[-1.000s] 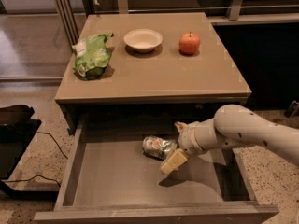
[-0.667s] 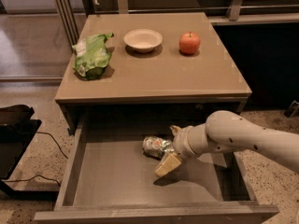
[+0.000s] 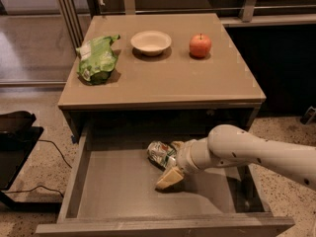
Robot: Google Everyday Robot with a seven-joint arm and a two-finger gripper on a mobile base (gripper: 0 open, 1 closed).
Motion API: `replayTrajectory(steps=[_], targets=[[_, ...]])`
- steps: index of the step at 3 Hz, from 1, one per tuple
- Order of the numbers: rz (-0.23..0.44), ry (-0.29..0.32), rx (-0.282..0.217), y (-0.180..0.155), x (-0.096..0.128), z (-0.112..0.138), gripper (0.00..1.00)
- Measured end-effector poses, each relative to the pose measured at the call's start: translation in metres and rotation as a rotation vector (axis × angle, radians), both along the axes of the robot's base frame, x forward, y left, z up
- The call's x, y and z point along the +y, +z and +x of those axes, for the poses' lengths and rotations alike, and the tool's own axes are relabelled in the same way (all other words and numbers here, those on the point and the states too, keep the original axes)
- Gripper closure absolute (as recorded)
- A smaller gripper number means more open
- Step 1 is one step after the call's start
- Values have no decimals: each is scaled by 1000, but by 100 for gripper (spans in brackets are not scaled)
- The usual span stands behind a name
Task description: Pick 7up can from top drawer and place on counter
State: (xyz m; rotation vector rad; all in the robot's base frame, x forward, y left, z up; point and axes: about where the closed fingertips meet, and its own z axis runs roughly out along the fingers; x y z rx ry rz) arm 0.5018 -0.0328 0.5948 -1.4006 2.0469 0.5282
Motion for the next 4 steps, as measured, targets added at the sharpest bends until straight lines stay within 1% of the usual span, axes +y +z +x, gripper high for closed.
replayTrajectory(steps=[2,3,4], targets=[[0,0,0,0,0,0,64],[-7,16,-6,14,-6,3,87],[-13,24,-51,60,-30,10,100]])
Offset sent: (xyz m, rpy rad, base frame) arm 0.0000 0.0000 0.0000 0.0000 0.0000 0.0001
